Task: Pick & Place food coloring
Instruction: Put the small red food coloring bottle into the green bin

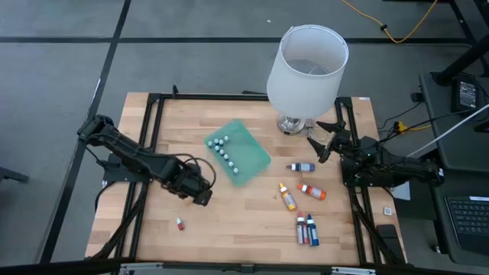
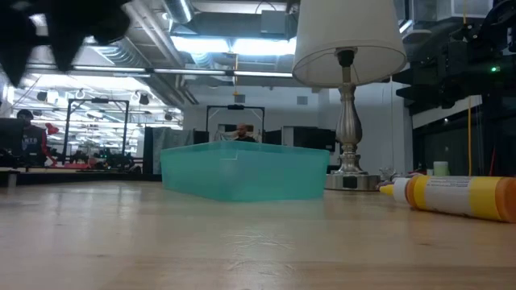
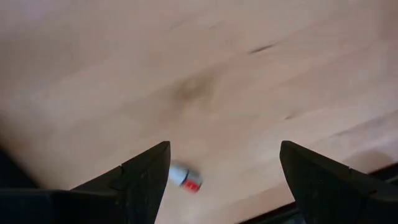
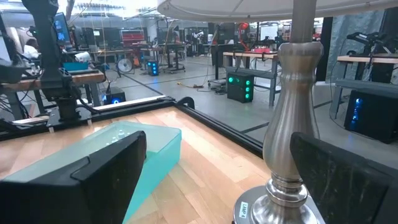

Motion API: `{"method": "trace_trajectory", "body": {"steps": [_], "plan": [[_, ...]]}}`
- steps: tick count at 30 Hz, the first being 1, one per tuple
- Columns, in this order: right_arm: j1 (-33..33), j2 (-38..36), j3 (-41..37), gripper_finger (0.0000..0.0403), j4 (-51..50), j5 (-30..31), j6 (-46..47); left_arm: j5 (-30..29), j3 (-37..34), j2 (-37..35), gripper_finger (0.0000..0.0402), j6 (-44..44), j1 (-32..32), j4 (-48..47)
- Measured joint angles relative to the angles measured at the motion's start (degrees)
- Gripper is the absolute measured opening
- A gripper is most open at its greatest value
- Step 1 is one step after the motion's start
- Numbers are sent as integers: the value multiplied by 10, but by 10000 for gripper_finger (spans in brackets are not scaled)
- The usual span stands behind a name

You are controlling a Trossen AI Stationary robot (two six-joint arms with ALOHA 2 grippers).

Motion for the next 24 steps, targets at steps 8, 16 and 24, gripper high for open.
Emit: {"method": "trace_trajectory", "body": {"steps": [8,16,24], "plan": [[0,0,0,397,0,0,0,120,-48,0,294,-215,-63,8],[0,0,0,397,0,0,0,167,-116,1,294,-363,-67,173],[0,0,0,397,0,0,0,217,-216,1,294,-442,-64,341]]}}
